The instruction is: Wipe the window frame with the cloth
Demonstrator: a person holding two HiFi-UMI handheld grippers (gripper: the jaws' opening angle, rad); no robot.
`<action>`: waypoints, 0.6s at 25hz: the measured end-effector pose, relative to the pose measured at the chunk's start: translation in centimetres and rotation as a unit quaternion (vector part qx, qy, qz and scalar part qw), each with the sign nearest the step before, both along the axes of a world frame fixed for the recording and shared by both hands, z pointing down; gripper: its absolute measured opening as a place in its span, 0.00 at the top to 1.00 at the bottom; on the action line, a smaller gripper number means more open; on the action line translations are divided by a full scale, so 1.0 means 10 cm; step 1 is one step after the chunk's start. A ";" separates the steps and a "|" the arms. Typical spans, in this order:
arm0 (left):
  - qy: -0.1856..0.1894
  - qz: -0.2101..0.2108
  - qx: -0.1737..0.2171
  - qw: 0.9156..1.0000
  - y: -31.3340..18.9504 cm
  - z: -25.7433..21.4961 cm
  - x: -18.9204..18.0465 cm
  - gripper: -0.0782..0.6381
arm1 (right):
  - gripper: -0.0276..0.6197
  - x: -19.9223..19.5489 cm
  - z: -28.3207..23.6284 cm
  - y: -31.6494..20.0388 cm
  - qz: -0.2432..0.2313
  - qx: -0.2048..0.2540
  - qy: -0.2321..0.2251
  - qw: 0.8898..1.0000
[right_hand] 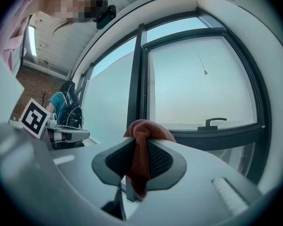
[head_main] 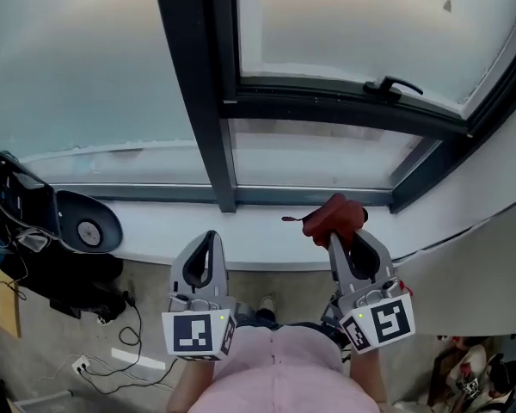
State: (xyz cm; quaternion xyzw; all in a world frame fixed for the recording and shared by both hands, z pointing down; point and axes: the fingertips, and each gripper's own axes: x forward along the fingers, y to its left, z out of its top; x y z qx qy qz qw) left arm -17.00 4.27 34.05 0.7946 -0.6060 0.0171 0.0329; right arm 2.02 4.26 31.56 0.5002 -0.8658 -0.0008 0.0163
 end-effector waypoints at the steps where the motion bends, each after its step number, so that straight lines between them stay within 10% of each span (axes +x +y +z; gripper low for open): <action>1: 0.000 0.000 -0.003 1.000 -0.03 0.01 0.01 0.90 | 0.85 -0.02 -0.01 -0.05 -0.004 0.002 0.002 1.000; 15: 0.010 0.022 -0.012 1.000 -0.63 -0.01 -0.02 0.90 | 0.85 -0.17 -0.39 -0.89 0.012 0.055 0.007 0.998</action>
